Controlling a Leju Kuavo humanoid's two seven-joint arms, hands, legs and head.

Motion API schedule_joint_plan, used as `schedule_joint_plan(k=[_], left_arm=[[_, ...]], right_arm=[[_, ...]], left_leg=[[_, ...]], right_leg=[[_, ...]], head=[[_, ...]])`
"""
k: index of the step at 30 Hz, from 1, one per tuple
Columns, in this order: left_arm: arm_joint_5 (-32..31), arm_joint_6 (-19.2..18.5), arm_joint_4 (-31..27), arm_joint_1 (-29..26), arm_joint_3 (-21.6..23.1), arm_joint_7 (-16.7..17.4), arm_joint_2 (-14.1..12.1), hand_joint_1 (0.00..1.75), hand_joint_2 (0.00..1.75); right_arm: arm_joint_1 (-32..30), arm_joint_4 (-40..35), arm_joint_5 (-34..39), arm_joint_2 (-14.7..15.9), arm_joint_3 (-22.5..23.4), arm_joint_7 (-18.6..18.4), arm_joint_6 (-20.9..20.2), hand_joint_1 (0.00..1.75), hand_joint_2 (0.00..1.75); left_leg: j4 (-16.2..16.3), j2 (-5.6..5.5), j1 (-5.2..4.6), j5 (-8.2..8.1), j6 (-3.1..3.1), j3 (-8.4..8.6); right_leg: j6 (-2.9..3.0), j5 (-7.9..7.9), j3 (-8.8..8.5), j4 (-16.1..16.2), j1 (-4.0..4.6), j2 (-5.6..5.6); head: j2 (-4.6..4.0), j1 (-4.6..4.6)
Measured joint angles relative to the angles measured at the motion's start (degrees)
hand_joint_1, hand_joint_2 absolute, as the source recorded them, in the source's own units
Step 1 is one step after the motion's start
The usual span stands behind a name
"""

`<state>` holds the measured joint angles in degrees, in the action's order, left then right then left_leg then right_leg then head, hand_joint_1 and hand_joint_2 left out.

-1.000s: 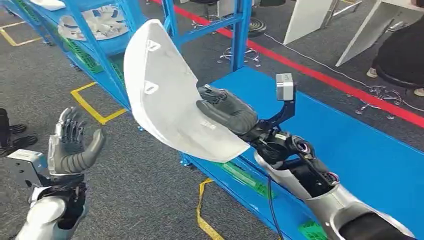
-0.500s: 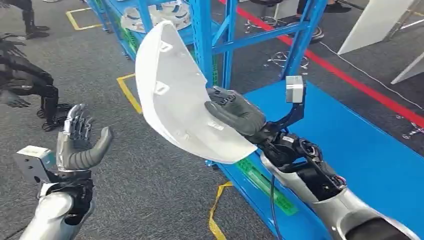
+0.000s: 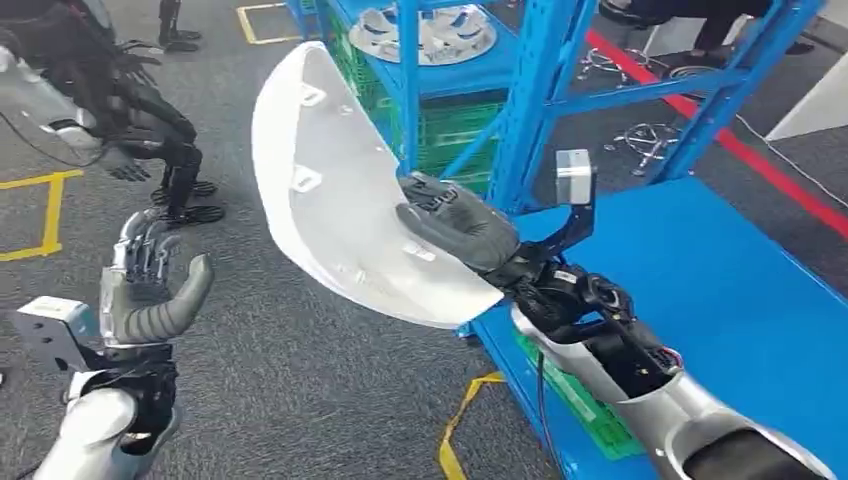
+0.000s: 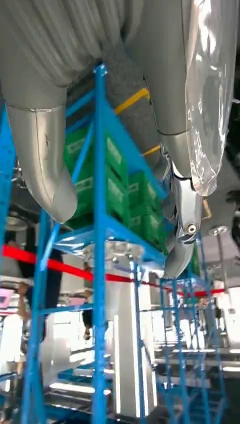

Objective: Take the parts from the cabinet and place them on the table.

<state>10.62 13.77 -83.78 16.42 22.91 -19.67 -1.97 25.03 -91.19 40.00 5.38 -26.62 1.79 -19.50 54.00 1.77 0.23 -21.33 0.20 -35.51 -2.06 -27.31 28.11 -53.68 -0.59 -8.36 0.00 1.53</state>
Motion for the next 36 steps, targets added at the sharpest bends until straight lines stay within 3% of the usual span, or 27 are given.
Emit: schedule_joint_plan(k=[1,2,3,5,6,7,9,10,11,15,16,17,18,19,21,22,23,24,25,26,27,29,31,32,33,34,36], left_arm=[[-0.02,0.0,-0.02,0.0,0.0,-0.04,0.04,0.0,1.75],[-0.09,0.0,-0.02,0.25,0.0,-0.02,0.07,0.0,1.75],[-0.17,-0.02,-0.02,0.35,0.0,-0.02,0.13,0.0,1.75],[-0.22,-0.02,0.0,0.23,0.02,0.0,0.24,0.0,1.75],[-0.22,-0.04,0.0,0.17,0.02,0.02,0.26,0.0,1.75],[-0.22,-0.04,0.0,0.17,0.02,0.04,0.24,0.0,1.75],[-0.24,-0.07,0.0,0.18,0.02,0.04,0.26,0.0,1.75],[-0.24,-0.13,0.0,0.18,0.02,0.04,0.26,0.0,1.75],[-0.24,-0.18,0.02,0.24,0.02,0.04,0.26,0.0,1.75],[-0.33,-0.44,0.07,0.22,0.02,0.09,0.24,0.0,1.75],[-0.33,-0.44,0.04,0.24,0.02,0.07,0.15,0.0,1.75],[-0.37,-0.44,0.02,0.42,0.02,0.02,0.15,0.0,1.75],[-0.37,-0.44,0.05,0.71,0.02,0.04,0.15,0.0,1.75],[-0.35,-0.44,0.07,0.77,0.02,0.04,0.15,0.0,1.75],[-0.35,-0.44,0.11,0.45,0.02,0.07,0.15,0.0,1.75],[-0.35,-0.44,0.13,0.34,0.04,0.04,0.15,0.0,1.75],[-0.35,-0.44,0.15,0.34,0.04,0.04,0.13,0.0,1.75],[-0.35,-0.44,0.15,0.38,0.04,0.04,0.09,0.0,1.75],[-0.35,-0.44,0.15,0.44,0.04,0.04,0.09,0.0,1.75],[-0.35,-0.44,0.15,0.55,0.04,0.04,0.09,0.0,1.75],[-0.37,-0.46,0.15,0.72,0.04,0.07,0.11,0.0,1.75],[-0.42,-0.5,0.17,0.83,0.04,0.02,0.13,0.0,1.75],[-0.48,-0.33,0.17,0.97,0.04,0.02,0.09,0.0,1.75],[-0.57,-0.22,0.15,1.02,0.04,-0.02,0.13,0.0,1.75],[-0.59,-0.06,0.18,1.3,0.04,0.0,0.11,0.0,1.75],[-0.59,0.0,0.17,1.39,0.04,0.0,0.2,0.0,1.75],[-0.59,0.02,0.17,1.21,0.04,0.02,0.24,0.0,1.75]], right_arm=[[-0.01,-0.02,-0.02,0.02,0.04,-0.07,0.09,1.75,1.75],[0.02,-0.04,-0.02,0.02,0.02,-0.07,0.07,1.75,1.75],[-0.03,-0.04,-0.02,0.02,0.0,-0.09,0.04,1.75,1.75],[-0.33,0.0,-0.02,0.02,-0.02,-0.22,0.0,1.75,1.75],[-0.44,0.02,-0.02,0.02,-0.07,-0.22,-0.02,1.75,1.75],[-0.46,0.04,-0.02,0.02,-0.13,-0.22,-0.06,1.75,1.75],[-0.37,0.04,0.0,0.09,-0.11,-0.22,-0.11,1.75,1.75],[-0.28,0.04,0.02,0.09,-0.13,-0.22,-0.2,1.75,1.75],[-0.28,0.07,0.04,0.09,-0.15,-0.22,-0.28,1.75,1.75],[-0.09,0.04,0.06,0.09,-0.37,-0.29,-0.44,1.75,1.75],[-0.02,0.04,0.06,0.09,-0.33,-0.26,-0.44,1.75,1.75],[0.03,0.04,0.06,0.07,-0.37,-0.28,-0.48,1.75,1.75],[0.14,0.02,0.06,0.07,-0.39,-0.26,-0.61,1.75,1.75],[0.1,0.04,0.06,0.09,-0.39,-0.28,-0.61,1.75,1.75],[-0.08,0.07,0.06,0.09,-0.42,-0.33,-0.55,1.75,1.75],[-0.08,0.07,0.06,0.09,-0.48,-0.35,-0.55,1.75,1.75],[-0.07,0.07,0.06,0.09,-0.5,-0.33,-0.55,1.75,1.75],[-0.06,0.07,0.06,0.09,-0.5,-0.33,-0.55,1.75,1.75],[-0.05,0.07,0.06,0.09,-0.5,-0.33,-0.55,1.75,1.75],[0.02,0.07,0.06,0.09,-0.52,-0.33,-0.57,1.75,1.75],[0.15,0.07,0.06,0.09,-0.54,-0.31,-0.61,1.75,1.75],[0.31,0.07,0.06,0.09,-0.68,-0.37,-0.7,1.75,1.75],[0.33,0.04,0.06,0.09,-0.74,-0.39,-0.81,1.75,1.75],[0.34,0.07,0.04,0.09,-0.77,-0.39,-0.9,1.75,1.75],[0.4,0.04,0.04,0.09,-0.76,-0.35,-1.2,1.75,1.75],[0.39,0.07,0.02,0.09,-0.81,-0.33,-1.42,1.75,1.75],[0.13,0.28,-0.02,0.09,-0.85,-0.35,-1.57,1.75,1.75]], left_leg=[[-0.16,-0.61,0.24,-0.04,0.27,0.28],[-0.14,-1.11,0.27,-0.16,0.78,0.45],[-0.14,-1.77,0.27,-0.24,0.96,0.54],[-0.1,-3.42,0.06,-0.36,1.15,0.58],[-0.08,-4.24,-0.04,-0.41,1.2,0.65],[-0.04,-5.18,-0.1,-0.46,1.24,0.8],[0.04,-6.98,-0.11,-0.7,1.11,1.3],[0.09,-7.62,-0.06,-0.87,0.91,1.52],[0.16,-8.26,-0.14,-0.92,0.69,1.36],[-0.15,-11.03,0.56,-0.28,-0.7,0.5],[0.2,-10.59,0.38,-0.75,-0.78,0.41],[1.89,-7.09,-0.3,-1.9,-0.96,-0.3],[6.0,-4.44,-0.22,-4.04,-1.17,-2.41],[11.29,-2.99,-0.12,-6.17,-1.41,-5.08],[19.35,-2.31,0.17,-8.64,-1.77,-9.65],[19.22,-2.21,0.33,-7.72,-1.94,-9.88],[16.25,-2.05,0.45,-5.73,-2.02,-8.49],[11.0,-1.66,0.52,-3.06,-2.02,-5.71],[4.76,-0.57,0.52,-0.46,-1.98,-2.34],[-0.24,2.03,0.41,0.48,-1.9,0.23],[-0.34,1.89,-0.12,0.2,-1.4,0.41],[-0.26,0.51,-0.19,-0.06,-0.55,0.23],[-0.39,-0.88,-0.14,-0.11,0.2,0.57],[-0.55,-1.41,0.19,-0.13,0.42,0.9],[-0.53,-1.78,0.21,-0.23,0.84,1.03],[-0.53,-2.34,0.21,-0.24,0.95,1.07],[-0.48,-3.75,0.05,-0.35,1.13,1.09]], right_leg=[[-0.3,-1.01,0.54,-1.2,-0.47,3.0],[-0.2,-2.98,2.07,-4.8,-0.52,6.19],[-0.14,-5.25,4.62,-10.01,-0.51,7.55],[-0.19,-8.61,10.26,-20.11,-0.31,8.28],[-0.12,-8.33,11.66,-21.69,-0.31,8.28],[0.13,-6.52,11.57,-20.28,-0.31,8.32],[0.88,-0.01,8.03,-10.62,-0.22,9.19],[1.2,3.12,5.92,-5.07,-0.11,10.93],[1.46,2.89,4.82,-2.76,-0.43,13.88],[1.54,2.57,3.35,-0.93,-0.04,11.74],[1.96,2.93,2.75,-0.04,-0.98,10.62],[2.22,2.99,2.46,0.32,-0.7,10.1],[2.34,2.98,2.35,0.36,-0.55,9.31],[2.45,2.89,2.31,0.36,-0.37,8.48],[2.55,2.71,2.35,0.35,-0.27,6.8],[2.52,2.63,2.29,0.34,-0.29,6.04],[2.39,2.5,2.19,0.34,-0.35,5.37],[2.23,2.33,2.0,0.33,-0.41,4.71],[2.0,2.12,1.72,0.32,-0.43,4.09],[1.65,1.85,1.43,0.28,-0.2,3.65],[1.29,1.63,1.55,0.29,0.23,3.21],[0.71,1.27,1.12,0.3,0.32,2.36],[0.05,0.75,0.57,0.35,-0.03,1.27],[-0.22,-0.3,1.08,-0.8,-0.39,3.31],[-0.21,-2.16,2.47,-4.08,-0.41,5.85],[-0.26,-4.41,4.93,-9.17,-0.43,7.25],[-0.36,-7.84,10.53,-19.62,-0.32,8.18]], head=[[0.0,0.18],[0.0,0.39],[0.0,0.83],[0.0,1.44],[0.0,1.53],[0.0,1.55],[0.0,2.01],[0.0,2.25],[0.0,1.93],[0.0,2.27],[0.0,2.36],[0.0,1.99],[0.0,0.83],[0.0,0.5],[0.0,0.26],[0.0,0.07],[0.0,-0.09],[0.0,-0.18],[0.0,-0.22],[0.0,-0.46],[0.0,-0.66],[0.0,0.02],[0.0,0.02],[0.0,0.26],[0.0,0.39],[0.0,0.81],[0.0,1.46]])
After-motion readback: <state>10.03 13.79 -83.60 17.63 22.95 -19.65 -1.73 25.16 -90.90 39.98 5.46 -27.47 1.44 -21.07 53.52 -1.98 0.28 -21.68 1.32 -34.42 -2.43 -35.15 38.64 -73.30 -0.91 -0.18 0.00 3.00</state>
